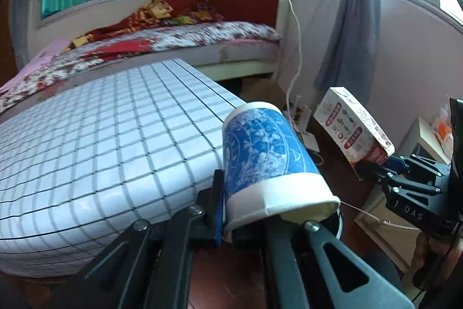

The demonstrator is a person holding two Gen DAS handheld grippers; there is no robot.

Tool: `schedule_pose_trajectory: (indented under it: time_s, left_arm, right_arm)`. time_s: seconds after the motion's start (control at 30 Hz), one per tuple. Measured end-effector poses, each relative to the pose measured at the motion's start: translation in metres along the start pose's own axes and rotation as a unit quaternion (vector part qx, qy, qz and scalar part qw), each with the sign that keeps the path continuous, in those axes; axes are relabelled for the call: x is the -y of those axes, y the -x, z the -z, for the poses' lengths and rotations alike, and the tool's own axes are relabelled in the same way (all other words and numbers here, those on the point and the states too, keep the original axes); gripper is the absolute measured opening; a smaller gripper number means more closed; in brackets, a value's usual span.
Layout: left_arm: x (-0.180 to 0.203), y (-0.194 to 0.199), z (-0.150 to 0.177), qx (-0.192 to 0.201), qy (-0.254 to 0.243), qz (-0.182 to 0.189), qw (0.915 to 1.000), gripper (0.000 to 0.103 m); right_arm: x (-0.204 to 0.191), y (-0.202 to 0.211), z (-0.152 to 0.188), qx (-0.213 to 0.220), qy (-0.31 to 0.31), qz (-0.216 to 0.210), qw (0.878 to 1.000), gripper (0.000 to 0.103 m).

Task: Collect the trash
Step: 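Carry the paper cup and milk carton over the black bin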

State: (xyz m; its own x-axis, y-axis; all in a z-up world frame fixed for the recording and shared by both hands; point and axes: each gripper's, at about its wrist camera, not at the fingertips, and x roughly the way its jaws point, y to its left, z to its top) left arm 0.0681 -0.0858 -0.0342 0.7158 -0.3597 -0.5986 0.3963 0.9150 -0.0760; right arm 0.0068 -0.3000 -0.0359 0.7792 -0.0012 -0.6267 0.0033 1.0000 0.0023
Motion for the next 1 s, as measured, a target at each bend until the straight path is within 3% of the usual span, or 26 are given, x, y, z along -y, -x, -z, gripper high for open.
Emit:
schedule_pose_trajectory:
  time_s: [0.4, 0.8, 1.0]
  left_arm:
    - [0.043, -0.055, 0.020, -0.057, -0.014, 0.034, 0.9977, 0.004]
    - [0.066, -0.095, 0.038, -0.107, -0.023, 0.040, 0.9932, 0.004]
    - [0.074, -0.124, 0.046, -0.145, -0.024, 0.050, 0.9879, 0.004]
  right_arm:
    - [0.046, -0.032, 0.039, -0.053, -0.017, 0.019, 0.998, 0.036]
    - [0.071, -0.074, 0.064, -0.104, -0.017, 0.017, 0.994, 0.036]
    - [0.076, -0.105, 0.076, -0.152, 0.001, 0.006, 0.988, 0.036]
